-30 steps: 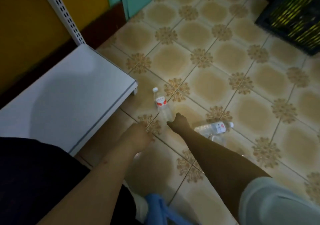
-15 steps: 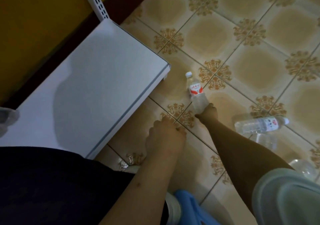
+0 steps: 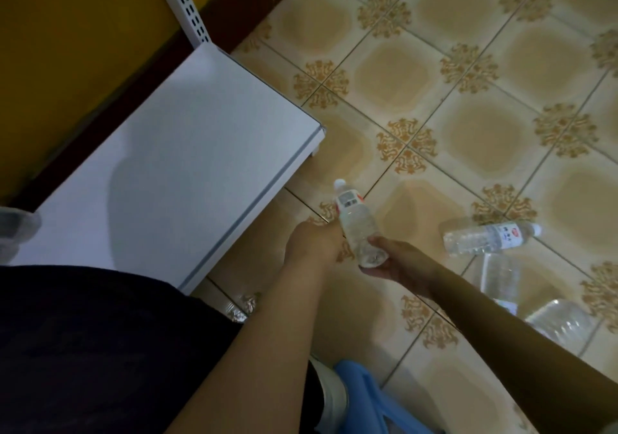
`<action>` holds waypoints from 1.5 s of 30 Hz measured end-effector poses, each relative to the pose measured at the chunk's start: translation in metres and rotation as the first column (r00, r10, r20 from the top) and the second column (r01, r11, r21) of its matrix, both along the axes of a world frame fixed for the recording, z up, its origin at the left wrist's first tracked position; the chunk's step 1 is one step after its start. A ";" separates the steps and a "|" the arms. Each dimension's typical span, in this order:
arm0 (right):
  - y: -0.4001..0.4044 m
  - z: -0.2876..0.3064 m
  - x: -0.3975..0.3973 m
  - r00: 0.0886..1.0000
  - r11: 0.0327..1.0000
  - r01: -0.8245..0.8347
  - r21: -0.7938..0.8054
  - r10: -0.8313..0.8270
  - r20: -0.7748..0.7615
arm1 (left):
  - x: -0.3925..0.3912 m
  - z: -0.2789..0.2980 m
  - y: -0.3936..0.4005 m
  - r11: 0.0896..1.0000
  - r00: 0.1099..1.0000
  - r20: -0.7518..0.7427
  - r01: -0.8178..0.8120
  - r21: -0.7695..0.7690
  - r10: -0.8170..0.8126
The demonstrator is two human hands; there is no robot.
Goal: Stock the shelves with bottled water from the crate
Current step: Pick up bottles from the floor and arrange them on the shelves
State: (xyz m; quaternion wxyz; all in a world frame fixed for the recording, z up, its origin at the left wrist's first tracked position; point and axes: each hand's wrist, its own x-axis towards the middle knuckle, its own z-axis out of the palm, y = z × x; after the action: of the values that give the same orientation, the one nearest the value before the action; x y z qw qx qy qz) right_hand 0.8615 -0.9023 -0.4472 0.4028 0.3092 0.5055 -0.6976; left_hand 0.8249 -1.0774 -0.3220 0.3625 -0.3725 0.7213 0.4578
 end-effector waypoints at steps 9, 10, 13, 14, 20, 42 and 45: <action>-0.024 0.093 0.045 0.692 0.830 -0.351 0.433 0.541 -0.478 | 0.009 0.012 -0.012 0.971 0.964 -0.136 -0.219 0.095 0.230; -0.027 0.097 0.046 0.601 0.763 -0.324 0.560 0.623 -0.500 | 0.010 0.018 -0.015 0.966 0.955 -0.154 -0.240 0.096 0.252; -0.038 0.112 0.049 0.499 0.699 -0.255 0.668 0.687 -0.528 | 0.016 0.033 -0.026 0.943 0.927 -0.174 -0.321 0.087 0.332; -0.041 0.118 0.050 0.518 0.725 -0.254 0.640 0.661 -0.543 | 0.018 0.038 -0.029 0.943 0.922 -0.202 -0.322 0.080 0.331; -0.044 0.174 0.059 0.745 0.942 -0.281 0.183 0.334 -0.578 | 0.044 0.089 -0.042 0.940 0.881 -0.343 -0.265 0.214 0.327; -0.133 0.347 0.104 0.409 0.907 -0.383 0.175 0.337 -0.848 | 0.159 0.325 -0.143 0.997 0.455 -0.890 -0.073 -0.009 0.026; -0.159 0.393 0.097 0.300 0.899 -0.389 0.200 0.329 -0.896 | 0.167 0.375 -0.166 0.993 0.374 -0.927 -0.102 -0.054 -0.011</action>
State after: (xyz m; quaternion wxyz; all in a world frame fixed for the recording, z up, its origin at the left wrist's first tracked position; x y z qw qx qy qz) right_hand 0.9589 -1.0616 -0.0546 0.2114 -0.2571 0.6777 -0.6557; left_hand 0.9916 -1.2438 0.0530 -0.1346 -0.0906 0.8124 0.5601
